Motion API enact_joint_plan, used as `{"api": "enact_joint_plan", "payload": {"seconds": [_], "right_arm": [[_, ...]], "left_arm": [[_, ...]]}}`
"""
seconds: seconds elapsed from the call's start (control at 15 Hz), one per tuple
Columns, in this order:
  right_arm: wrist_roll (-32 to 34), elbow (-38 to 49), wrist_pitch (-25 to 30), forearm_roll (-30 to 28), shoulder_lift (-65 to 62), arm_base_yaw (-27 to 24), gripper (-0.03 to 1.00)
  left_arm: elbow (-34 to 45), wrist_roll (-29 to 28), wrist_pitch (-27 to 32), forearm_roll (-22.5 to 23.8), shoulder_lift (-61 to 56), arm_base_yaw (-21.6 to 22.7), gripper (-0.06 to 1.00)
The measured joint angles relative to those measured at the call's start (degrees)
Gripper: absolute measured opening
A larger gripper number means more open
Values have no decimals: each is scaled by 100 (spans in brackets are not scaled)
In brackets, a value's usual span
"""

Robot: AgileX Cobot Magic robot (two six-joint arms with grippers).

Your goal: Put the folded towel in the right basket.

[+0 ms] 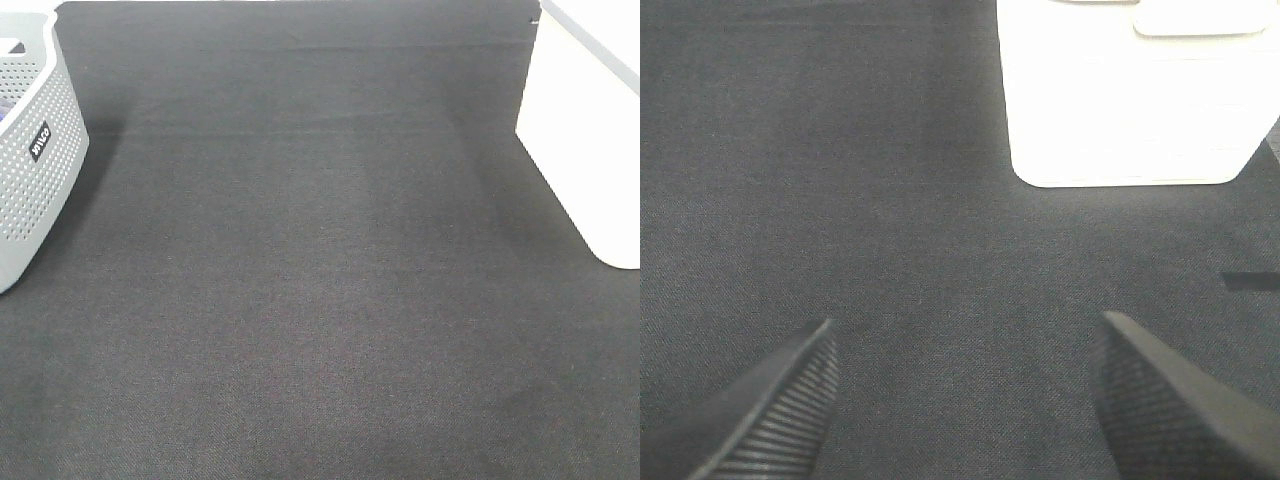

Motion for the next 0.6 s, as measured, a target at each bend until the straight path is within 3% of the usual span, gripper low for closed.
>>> {"api": "enact_joint_plan", "payload": {"seconds": [0.6], "right_arm": [[0, 0, 0, 0, 0, 0, 67]], "left_arm": [[0, 0, 0, 0, 0, 0, 87]]}}
